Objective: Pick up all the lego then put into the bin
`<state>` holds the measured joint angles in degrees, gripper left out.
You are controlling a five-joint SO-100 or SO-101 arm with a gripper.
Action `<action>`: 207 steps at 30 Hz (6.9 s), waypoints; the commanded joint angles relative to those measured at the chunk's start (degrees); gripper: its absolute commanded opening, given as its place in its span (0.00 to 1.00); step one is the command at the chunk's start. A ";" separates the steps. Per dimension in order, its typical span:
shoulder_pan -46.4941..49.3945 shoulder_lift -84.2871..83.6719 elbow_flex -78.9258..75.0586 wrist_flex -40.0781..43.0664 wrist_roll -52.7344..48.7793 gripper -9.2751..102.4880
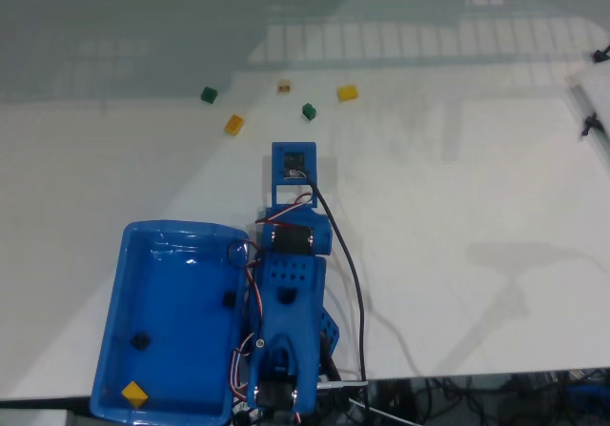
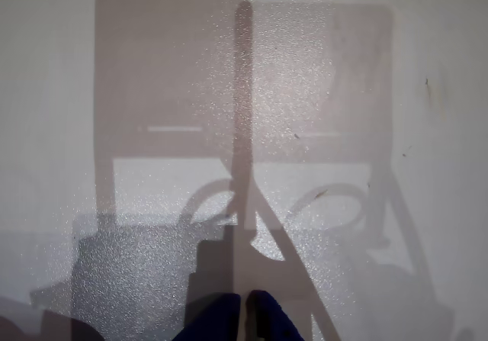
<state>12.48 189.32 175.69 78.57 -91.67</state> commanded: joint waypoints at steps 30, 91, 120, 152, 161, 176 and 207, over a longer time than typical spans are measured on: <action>0.35 1.14 2.02 0.35 -0.62 0.08; -1.14 -64.60 -52.65 -21.18 34.72 0.39; 0.44 -114.96 -96.06 -15.29 62.84 0.34; -1.05 -129.20 -110.57 -7.56 59.59 0.23; -1.67 -131.22 -112.15 -7.21 59.06 0.14; -9.67 -92.99 -91.23 -8.61 57.66 0.08; -80.60 -49.48 -51.86 10.81 53.88 0.31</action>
<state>-68.29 139.48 124.28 89.03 -37.09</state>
